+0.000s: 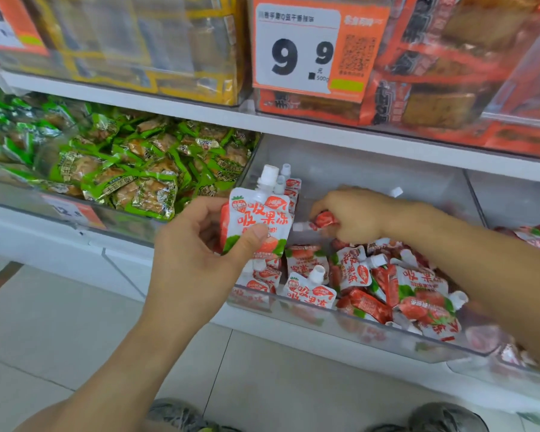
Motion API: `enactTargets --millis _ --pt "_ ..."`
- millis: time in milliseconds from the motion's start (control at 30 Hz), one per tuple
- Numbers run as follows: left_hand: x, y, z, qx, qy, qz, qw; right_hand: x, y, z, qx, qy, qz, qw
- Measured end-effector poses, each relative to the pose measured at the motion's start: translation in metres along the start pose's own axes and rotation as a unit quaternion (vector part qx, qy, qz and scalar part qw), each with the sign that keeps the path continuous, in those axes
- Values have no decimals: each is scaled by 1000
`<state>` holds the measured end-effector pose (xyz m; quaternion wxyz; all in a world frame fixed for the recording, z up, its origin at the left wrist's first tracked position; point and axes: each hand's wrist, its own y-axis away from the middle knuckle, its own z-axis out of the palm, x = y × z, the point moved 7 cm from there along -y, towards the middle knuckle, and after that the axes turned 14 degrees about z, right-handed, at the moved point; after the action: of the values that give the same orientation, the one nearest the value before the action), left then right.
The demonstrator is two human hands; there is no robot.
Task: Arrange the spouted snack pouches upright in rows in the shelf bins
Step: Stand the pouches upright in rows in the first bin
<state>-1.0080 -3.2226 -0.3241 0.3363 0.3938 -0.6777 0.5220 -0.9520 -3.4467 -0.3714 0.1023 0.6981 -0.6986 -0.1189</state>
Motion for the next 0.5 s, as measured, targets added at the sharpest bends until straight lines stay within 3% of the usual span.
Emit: enactTargets --millis 133,233,300,367,500 --pt "1 -1 -1 3 -14 4 1000 15 11 -28 114 75 71 988" --pt "0 -1 0 -1 -21 5 1000 20 16 -33 132 157 106 973" --pt "0 -1 1 -4 -23 4 1000 13 12 -21 94 122 35 987" --pt "-1 -2 2 -6 -25 2 1000 4 10 -2 -6 70 -21 997" --pt "-2 -2 4 -10 -31 -3 999 -16 0 17 -130 48 -27 990"
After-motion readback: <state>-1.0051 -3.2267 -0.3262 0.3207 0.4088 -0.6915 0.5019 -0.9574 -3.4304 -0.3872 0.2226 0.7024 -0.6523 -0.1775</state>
